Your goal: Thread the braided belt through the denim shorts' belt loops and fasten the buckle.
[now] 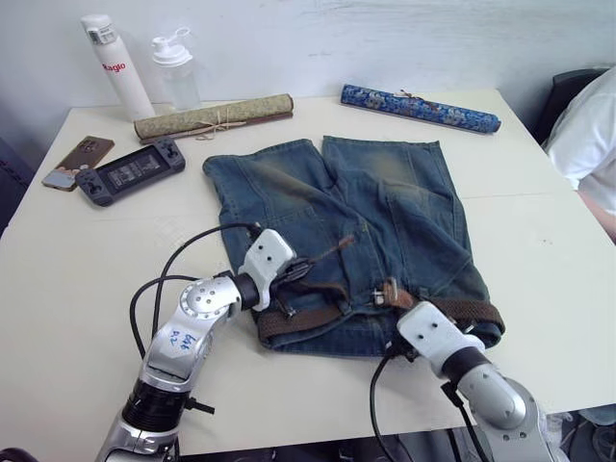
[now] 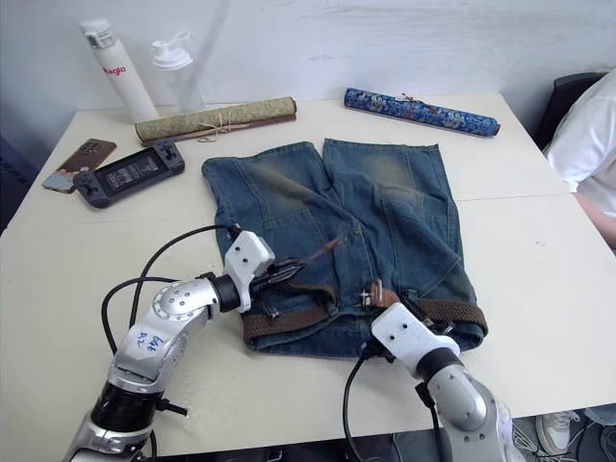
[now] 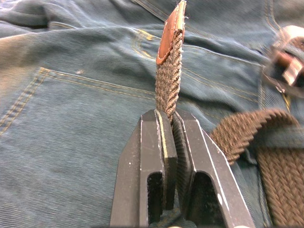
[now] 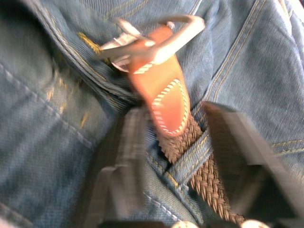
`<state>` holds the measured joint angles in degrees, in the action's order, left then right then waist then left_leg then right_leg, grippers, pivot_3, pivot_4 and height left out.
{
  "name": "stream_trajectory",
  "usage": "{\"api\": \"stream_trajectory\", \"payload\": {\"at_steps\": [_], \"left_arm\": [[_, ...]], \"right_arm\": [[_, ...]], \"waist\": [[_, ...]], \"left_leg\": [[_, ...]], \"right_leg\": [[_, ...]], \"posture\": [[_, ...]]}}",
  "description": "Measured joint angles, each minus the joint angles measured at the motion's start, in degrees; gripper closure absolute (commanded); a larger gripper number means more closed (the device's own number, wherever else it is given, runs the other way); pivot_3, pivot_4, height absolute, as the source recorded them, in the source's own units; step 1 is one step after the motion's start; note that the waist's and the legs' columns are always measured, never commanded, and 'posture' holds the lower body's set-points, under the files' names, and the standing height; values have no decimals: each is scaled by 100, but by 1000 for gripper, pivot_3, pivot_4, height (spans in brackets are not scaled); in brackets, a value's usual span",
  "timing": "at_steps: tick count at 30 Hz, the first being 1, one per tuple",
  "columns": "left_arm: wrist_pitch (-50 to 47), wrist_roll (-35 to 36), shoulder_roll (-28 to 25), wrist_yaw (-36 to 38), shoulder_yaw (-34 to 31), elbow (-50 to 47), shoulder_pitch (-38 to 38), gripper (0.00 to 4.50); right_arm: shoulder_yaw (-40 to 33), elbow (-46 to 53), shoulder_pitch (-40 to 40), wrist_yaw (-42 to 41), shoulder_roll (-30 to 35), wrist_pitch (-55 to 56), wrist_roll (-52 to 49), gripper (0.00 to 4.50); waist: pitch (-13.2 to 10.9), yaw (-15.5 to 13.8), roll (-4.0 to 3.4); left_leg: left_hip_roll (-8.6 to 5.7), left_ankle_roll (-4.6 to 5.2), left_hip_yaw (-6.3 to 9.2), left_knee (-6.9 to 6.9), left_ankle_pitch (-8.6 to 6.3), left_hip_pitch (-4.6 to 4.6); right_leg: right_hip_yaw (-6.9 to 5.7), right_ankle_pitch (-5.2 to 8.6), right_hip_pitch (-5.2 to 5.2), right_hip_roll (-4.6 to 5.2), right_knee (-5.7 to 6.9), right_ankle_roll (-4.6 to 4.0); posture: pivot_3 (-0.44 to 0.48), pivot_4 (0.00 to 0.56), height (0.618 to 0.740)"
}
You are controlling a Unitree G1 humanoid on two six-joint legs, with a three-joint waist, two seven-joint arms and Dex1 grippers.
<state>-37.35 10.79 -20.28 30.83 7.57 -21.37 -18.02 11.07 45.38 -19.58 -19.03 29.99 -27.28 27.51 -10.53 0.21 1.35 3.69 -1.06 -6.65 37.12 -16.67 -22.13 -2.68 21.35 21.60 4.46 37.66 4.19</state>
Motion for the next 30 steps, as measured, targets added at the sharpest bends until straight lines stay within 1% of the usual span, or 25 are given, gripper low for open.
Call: {"api": "stream_trajectory", "payload": {"at_steps": [1,8,11,15,17,20,24,27,30], "left_arm": [[-20,19,-8,1,-18,0,0,4500],[-92,140,-27,3,-36,-3,-28,4500],[-133,189,-38,0,-47,-6,-83,4500],[-261,398,-30,16,-179,-41,-82,4500],[-486,749,44,66,-397,-89,-80,4500],[-1016,1820,234,282,-905,-435,-81,4500],[-1556,2932,198,385,-1421,-731,-122,4500],[-1831,3469,155,285,-1677,-733,-189,4500],[-1969,3762,172,20,-1807,-724,-211,4500]], "right_arm": [[-13,-20,-18,39,85,137,72,37],[-30,-388,-260,369,528,1243,702,37],[-47,-587,-304,646,515,1489,942,37],[-11,-935,-121,1044,230,1548,1414,37],[57,-1095,-6,1197,66,1572,1669,37],[174,-1295,133,1346,-101,1576,2004,37],[190,-1412,172,1429,-196,1608,2115,37],[190,-1508,235,1438,-254,1616,2125,37],[192,-1587,294,1454,-296,1622,2148,37]], "waist": [[1,0,1],[7,-20,12],[10,-18,17],[14,-18,23],[15,-16,24],[21,-14,34],[32,-15,52],[45,-16,74],[52,-19,85]], "left_leg": [[0,0,0,1,0,1],[-1,-3,1,4,2,2],[-1,-4,1,7,3,4],[-1,-6,1,10,5,6],[0,-6,2,11,5,5],[1,-9,6,12,6,5],[0,-12,11,13,9,11],[-2,-12,16,15,9,11],[-2,-12,19,13,9,11]], "right_leg": [[0,0,-1,0,0,0],[-1,0,-5,0,1,0],[0,0,-9,0,1,0],[0,0,-11,1,3,0],[-1,0,-11,1,4,0],[-2,0,-13,1,5,0],[-3,0,-22,0,5,0],[-4,0,-26,0,4,0],[-5,0,-27,1,2,0]], "posture": [[0,150,737],[0,150,737],[0,150,737],[0,150,737],[0,150,737],[0,150,737],[0,150,737],[0,150,737],[0,150,737]]}}
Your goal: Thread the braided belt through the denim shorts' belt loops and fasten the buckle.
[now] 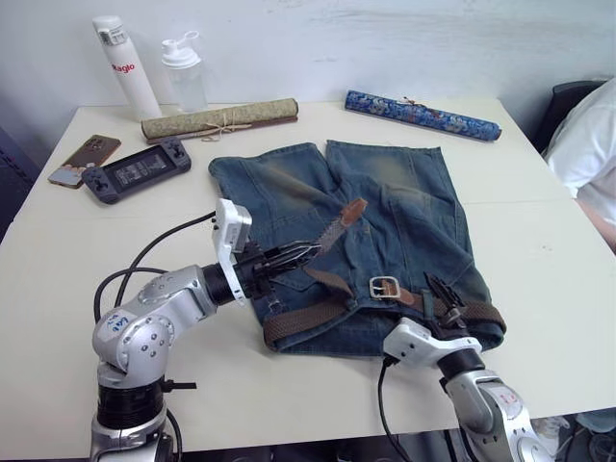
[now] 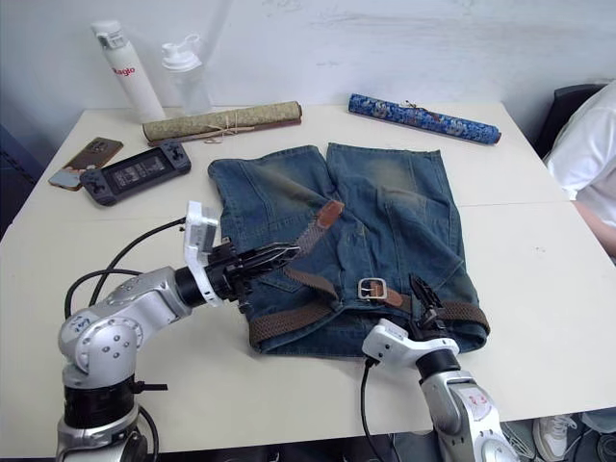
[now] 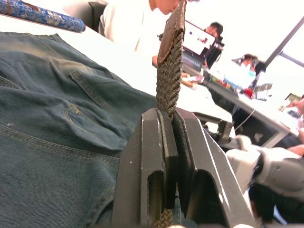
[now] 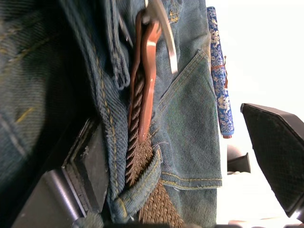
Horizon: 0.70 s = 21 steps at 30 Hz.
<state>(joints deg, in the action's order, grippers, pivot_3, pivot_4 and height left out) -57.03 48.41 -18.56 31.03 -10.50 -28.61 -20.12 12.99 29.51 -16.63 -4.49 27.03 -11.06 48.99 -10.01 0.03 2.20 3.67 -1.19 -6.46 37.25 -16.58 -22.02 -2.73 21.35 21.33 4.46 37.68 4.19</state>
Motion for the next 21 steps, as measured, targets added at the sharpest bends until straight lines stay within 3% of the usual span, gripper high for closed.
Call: {"api": "stream_trajectory", "payload": {"at_steps": [7,10,17,18,21], "left_arm": [[-48,246,-73,-267,-44,45,-169,4500],[-44,257,-113,-309,-15,45,-164,4500],[21,243,-191,-388,62,46,-50,4500],[45,215,-210,-391,103,46,-46,4500],[228,-12,-380,-342,403,38,59,4500]], "right_arm": [[0,-168,164,33,-97,2,31,37],[11,-186,145,32,-127,15,39,820],[7,-210,-110,63,-117,268,94,4251],[-7,-179,-104,63,-117,303,122,4479],[-26,-124,-10,-144,-192,292,107,4479]], "waist": [[4,2,6],[4,2,6],[0,13,0],[0,16,0],[-1,30,-1]], "left_leg": [[-1,0,2,-2,0,0],[-1,0,2,-2,0,0],[1,-2,0,-6,1,-4],[1,-4,0,-7,2,-4],[3,-8,-2,-14,3,-3]], "right_leg": [[-2,0,0,-1,-1,0],[-2,0,-1,0,-2,0],[-1,0,7,-3,-3,0],[-1,0,7,-3,-3,0],[2,1,14,-8,-2,-2]], "posture": [[0,150,737],[0,150,737],[0,150,737],[0,150,737],[0,150,737]]}}
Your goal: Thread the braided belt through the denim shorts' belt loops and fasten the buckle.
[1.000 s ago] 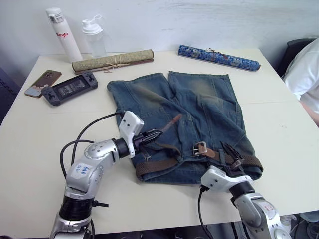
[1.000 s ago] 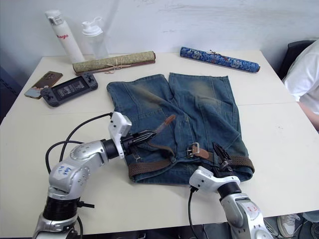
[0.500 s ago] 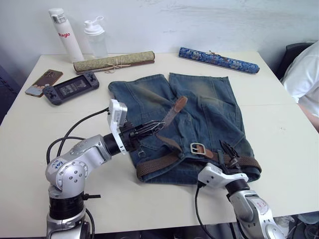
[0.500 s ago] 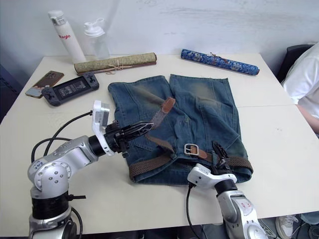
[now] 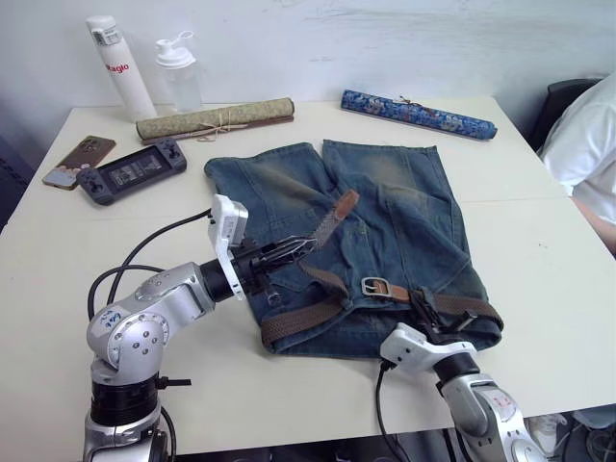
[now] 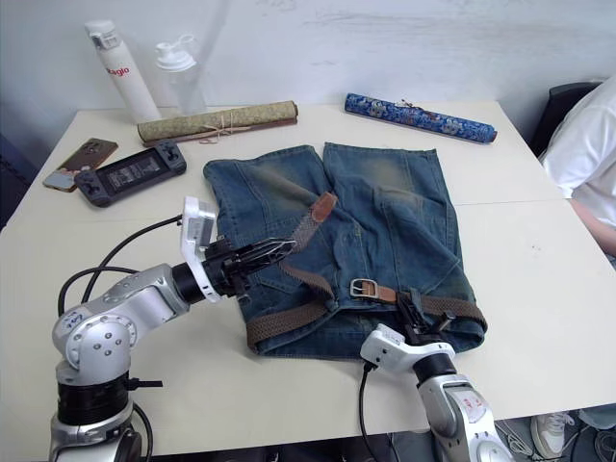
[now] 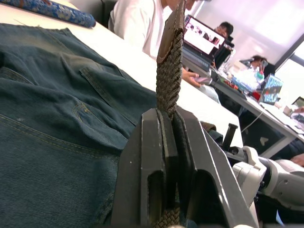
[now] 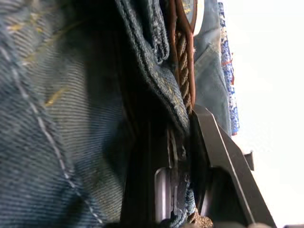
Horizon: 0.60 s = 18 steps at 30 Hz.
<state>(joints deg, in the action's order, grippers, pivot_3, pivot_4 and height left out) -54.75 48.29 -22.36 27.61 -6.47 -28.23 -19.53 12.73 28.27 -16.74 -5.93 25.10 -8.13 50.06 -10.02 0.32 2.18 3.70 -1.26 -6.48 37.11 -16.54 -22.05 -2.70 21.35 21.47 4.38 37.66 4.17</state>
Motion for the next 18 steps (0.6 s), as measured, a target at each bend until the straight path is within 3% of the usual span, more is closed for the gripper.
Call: {"api": "stream_trajectory", "payload": {"at_steps": [8,10,13,18], "left_arm": [[310,-426,-161,28,334,-3,65,4500],[374,-693,-186,-111,452,11,112,4500],[426,-1039,-207,-251,594,223,116,4500],[482,-1230,-343,-238,772,215,121,4500]], "right_arm": [[-117,618,503,-896,-921,-903,-670,4479],[-312,1078,835,-1346,-1739,-1971,-1173,4479],[-494,1479,1273,-1706,-2395,-3359,-1565,4479],[-584,1555,1404,-1751,-2561,-3797,-1694,4479]], "waist": [[-10,1,-15],[-11,-9,-17],[-12,-6,-19],[-14,-3,-23]], "left_leg": [[4,-4,0,1,2,-1],[5,-4,4,1,2,-4],[0,2,3,1,1,-9],[-1,3,2,-1,0,-11]], "right_leg": [[2,0,4,-4,6,-2],[0,0,6,-3,7,-2],[-1,0,9,4,9,-2],[-1,1,12,5,8,-3]], "posture": [[0,150,737],[0,150,737],[0,150,737],[0,150,737]]}}
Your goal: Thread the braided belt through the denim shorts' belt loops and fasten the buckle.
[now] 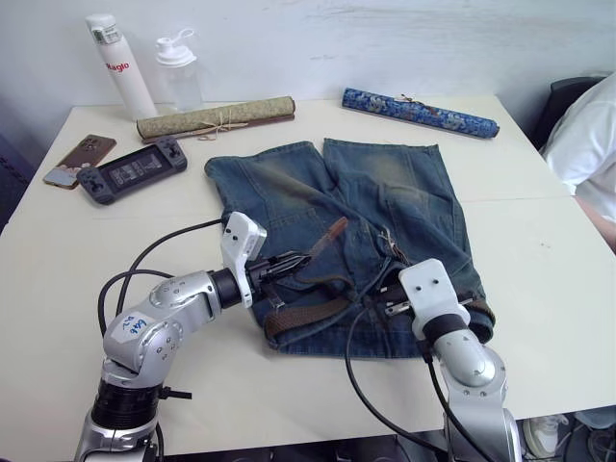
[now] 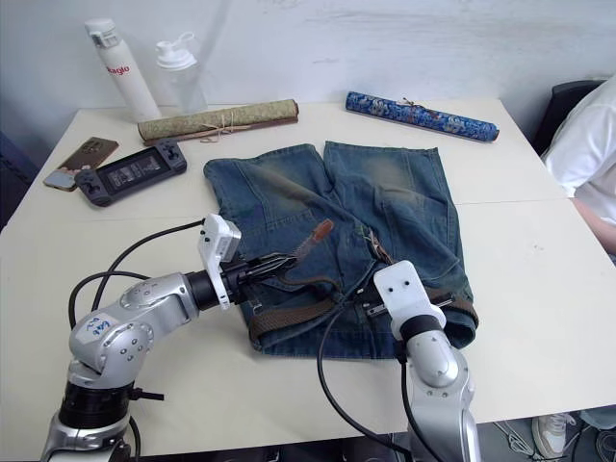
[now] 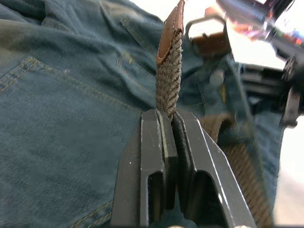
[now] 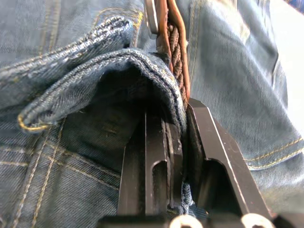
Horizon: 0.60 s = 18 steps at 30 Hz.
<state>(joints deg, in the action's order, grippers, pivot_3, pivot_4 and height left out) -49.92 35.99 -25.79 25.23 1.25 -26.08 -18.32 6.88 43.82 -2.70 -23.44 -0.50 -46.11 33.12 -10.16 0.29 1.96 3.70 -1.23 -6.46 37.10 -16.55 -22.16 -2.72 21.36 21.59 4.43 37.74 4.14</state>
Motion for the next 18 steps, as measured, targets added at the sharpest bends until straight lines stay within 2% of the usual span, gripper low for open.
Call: {"api": "stream_trajectory", "payload": {"at_steps": [3,4,6,12,18], "left_arm": [[105,-366,-287,77,379,-5,53,4500],[458,-980,-639,348,1135,-6,88,4500],[627,-1120,-428,441,1416,26,65,4500],[1047,-1406,-191,564,1567,325,-148,4500],[1193,-1640,-68,689,1684,461,-148,4500]], "right_arm": [[-55,95,152,-6,-82,-270,-68,4479],[-51,155,194,-7,-25,-407,-92,4479],[0,155,167,-35,187,-401,-90,4479],[207,157,122,-150,803,-297,-103,4479],[292,157,234,-149,994,-254,-232,4479]], "waist": [[-8,4,-13],[-16,10,-28],[-22,-4,-37],[-26,17,-42],[-28,11,-47]], "left_leg": [[-2,0,-3,-1,0,1],[-2,0,-6,-5,-1,-2],[-3,4,-8,0,-2,-4],[-1,7,-8,-2,-2,-2],[-2,8,-8,2,-2,-4]], "right_leg": [[1,0,1,1,1,-1],[1,1,6,0,-2,-4],[1,2,6,3,-2,-3],[2,2,6,-1,-1,-3],[1,2,8,1,0,-3]], "posture": [[0,150,737],[0,150,737],[0,150,737],[0,150,737],[0,150,737]]}}
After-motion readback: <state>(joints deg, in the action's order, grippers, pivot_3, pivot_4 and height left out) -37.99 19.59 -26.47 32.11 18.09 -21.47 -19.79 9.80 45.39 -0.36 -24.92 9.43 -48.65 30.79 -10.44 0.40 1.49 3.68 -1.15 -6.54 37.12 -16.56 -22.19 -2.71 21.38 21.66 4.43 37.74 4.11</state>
